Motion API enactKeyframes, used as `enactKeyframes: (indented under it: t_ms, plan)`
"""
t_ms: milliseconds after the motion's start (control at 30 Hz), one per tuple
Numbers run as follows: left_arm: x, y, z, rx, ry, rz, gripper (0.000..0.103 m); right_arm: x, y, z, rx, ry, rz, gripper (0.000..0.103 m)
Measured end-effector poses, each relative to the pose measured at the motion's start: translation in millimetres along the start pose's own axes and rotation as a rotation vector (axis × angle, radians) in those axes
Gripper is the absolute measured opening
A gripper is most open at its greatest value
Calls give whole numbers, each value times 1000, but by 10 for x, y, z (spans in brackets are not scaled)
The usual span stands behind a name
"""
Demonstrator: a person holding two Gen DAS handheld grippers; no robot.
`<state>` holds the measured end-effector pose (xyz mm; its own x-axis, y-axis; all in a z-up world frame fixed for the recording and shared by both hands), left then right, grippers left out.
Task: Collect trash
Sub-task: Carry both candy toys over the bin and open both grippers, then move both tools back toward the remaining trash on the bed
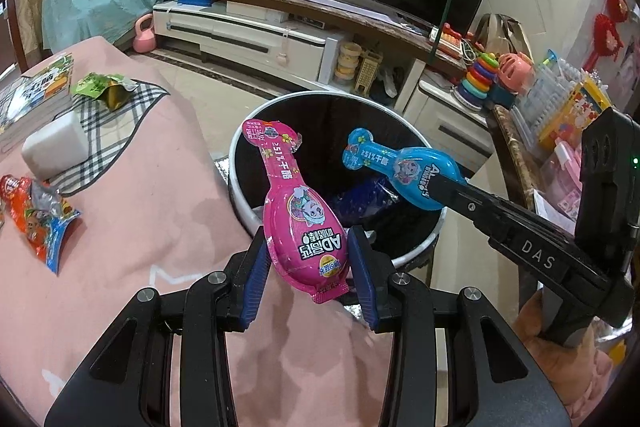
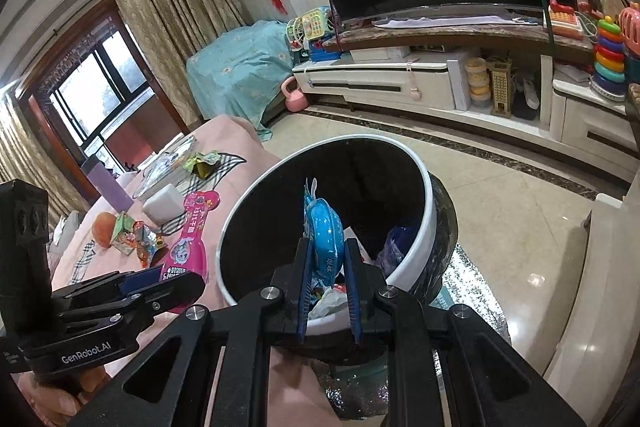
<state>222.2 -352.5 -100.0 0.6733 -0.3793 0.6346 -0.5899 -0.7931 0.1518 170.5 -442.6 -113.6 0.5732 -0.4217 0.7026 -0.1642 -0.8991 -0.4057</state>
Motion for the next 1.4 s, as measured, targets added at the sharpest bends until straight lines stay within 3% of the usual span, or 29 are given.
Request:
enactKeyframes:
  t_ms: [733,833,933,967,1067,1167,1400]
  plan:
    - [41,65,231,2,-42,12,39,71,-19,150,-18,-20,-19,15]
    - [48,76,236,1,-43,13,40,101,2,157,-20,-18,-9,20]
    - [49,70,218,9,-35,14,52,118,-3,122,-7,-4,5,43]
    - [51,55,199,14,-27,11,56,123,-5,104,-1,5,9,57]
    - [28,-25,136,32,-16,-9,68,131,-19,77,7,16,17,61]
    - [-30,-163,52,41,-6,-41,70,114,-60,48,24,26,30,77]
    - [-240,-539,-168,75,19,-121,73,50,-291,-18,68,49,27,94]
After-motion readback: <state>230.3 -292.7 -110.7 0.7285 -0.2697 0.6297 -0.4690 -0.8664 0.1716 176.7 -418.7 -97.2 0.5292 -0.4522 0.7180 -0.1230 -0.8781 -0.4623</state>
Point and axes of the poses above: each gripper's, at about its wrist camera, not at the fingertips, and z roughly the way its jaws point, y to its right, x to its top, the point moved 10 cm from there along z, roughly the way its jaws point, and after that the axes turned 3 degrees about x, right-handed, at the moved point
